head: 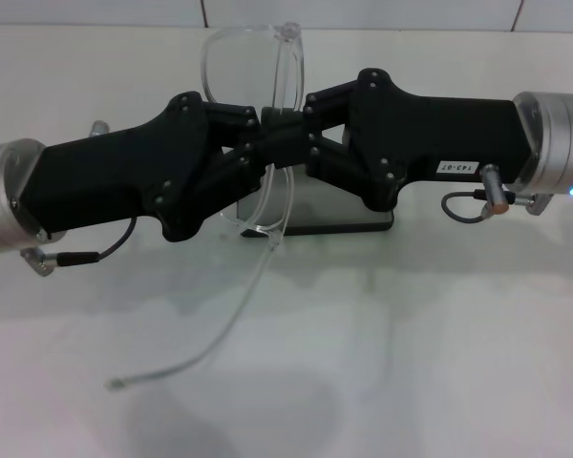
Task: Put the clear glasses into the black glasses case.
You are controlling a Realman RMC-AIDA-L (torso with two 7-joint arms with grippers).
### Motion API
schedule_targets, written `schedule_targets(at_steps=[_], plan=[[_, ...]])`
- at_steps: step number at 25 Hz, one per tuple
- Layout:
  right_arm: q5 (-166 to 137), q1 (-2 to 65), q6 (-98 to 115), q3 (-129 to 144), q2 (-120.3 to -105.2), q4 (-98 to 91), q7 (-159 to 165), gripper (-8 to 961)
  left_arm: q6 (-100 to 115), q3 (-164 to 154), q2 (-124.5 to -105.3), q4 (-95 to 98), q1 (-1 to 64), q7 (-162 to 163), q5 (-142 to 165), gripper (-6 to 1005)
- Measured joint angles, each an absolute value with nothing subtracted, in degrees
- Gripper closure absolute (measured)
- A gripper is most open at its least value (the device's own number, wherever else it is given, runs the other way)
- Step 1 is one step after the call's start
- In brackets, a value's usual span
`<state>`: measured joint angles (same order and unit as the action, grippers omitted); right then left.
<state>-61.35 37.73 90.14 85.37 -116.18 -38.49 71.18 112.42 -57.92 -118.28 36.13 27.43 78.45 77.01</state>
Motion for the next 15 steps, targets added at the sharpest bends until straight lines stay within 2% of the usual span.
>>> schedule_targets(at_steps=[15], plan=[[-58.2, 36.5, 90.4, 84.5, -116.06, -35.6, 69.1, 893, 113.6, -58.3, -118.29, 36.1, 27.0, 78.3, 76.7, 913]])
